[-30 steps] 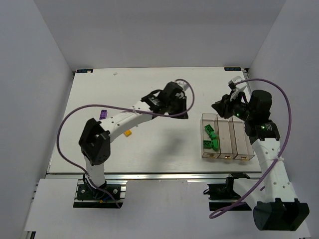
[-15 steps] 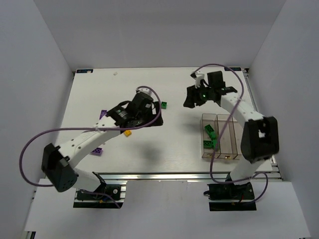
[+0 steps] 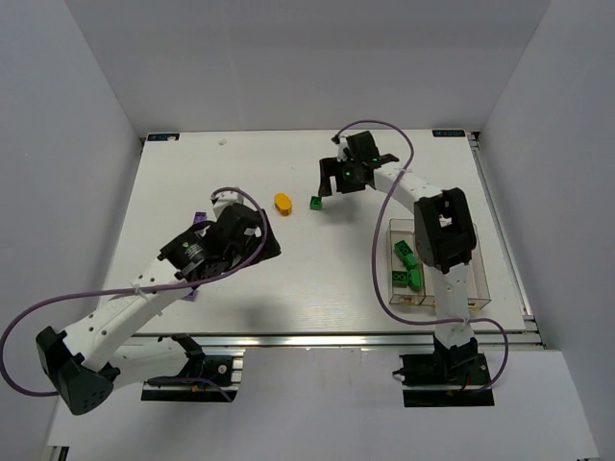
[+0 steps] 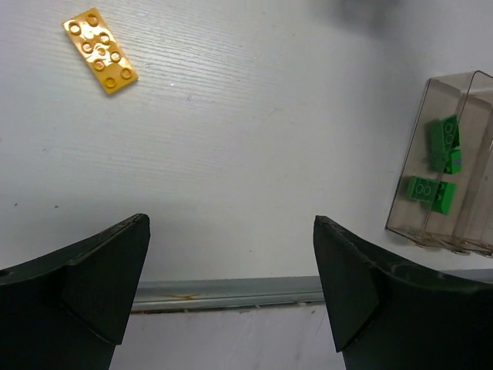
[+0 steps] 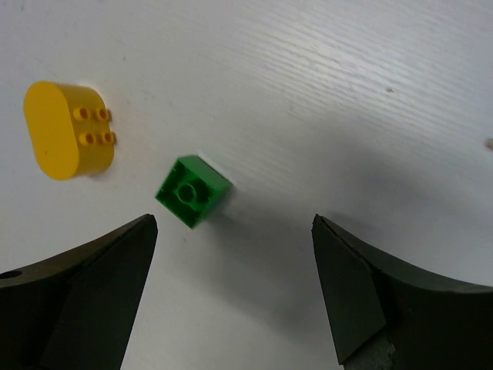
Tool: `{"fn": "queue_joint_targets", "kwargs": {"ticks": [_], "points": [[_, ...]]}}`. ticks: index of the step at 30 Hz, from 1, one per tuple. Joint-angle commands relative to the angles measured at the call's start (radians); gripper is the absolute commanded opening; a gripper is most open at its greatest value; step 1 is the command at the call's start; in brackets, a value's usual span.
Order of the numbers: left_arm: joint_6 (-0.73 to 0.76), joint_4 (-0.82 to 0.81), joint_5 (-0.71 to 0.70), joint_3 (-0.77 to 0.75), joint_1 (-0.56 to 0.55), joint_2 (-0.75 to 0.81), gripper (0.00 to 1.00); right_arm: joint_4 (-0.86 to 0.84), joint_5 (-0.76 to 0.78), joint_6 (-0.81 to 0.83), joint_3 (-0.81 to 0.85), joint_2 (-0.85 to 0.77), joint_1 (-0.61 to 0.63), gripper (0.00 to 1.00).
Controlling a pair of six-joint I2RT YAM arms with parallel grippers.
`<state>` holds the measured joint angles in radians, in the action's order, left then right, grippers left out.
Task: Sort the legos into containers by color
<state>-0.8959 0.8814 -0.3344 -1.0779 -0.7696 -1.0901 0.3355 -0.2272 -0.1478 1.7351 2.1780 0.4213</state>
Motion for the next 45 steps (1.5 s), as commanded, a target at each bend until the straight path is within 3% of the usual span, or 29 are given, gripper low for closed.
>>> {"fn": "queue_joint_targets", "kwargs": {"ticks": [1,16,26,37,45], "points": [[-0.086,0.062,-0.06,0.01,0.001,0.084,0.96,-0.029,0.086,-0.068,0.118,0.051,0.056,0.87],[-0.136,0.108,-0.101,0.039,0.001,0.133,0.96,-0.049,0.307,-0.082,0.132,0.128,0.143,0.88],[-0.143,0.123,-0.107,0.047,0.001,0.159,0.96,-0.079,0.336,-0.049,0.11,0.134,0.171,0.65],[-0.17,0.137,-0.109,0.078,0.001,0.213,0.96,-0.075,0.333,-0.041,0.043,0.111,0.172,0.53],[-0.182,0.13,-0.109,0.095,0.001,0.228,0.96,-0.066,0.276,-0.016,0.032,0.048,0.16,0.29]]}}
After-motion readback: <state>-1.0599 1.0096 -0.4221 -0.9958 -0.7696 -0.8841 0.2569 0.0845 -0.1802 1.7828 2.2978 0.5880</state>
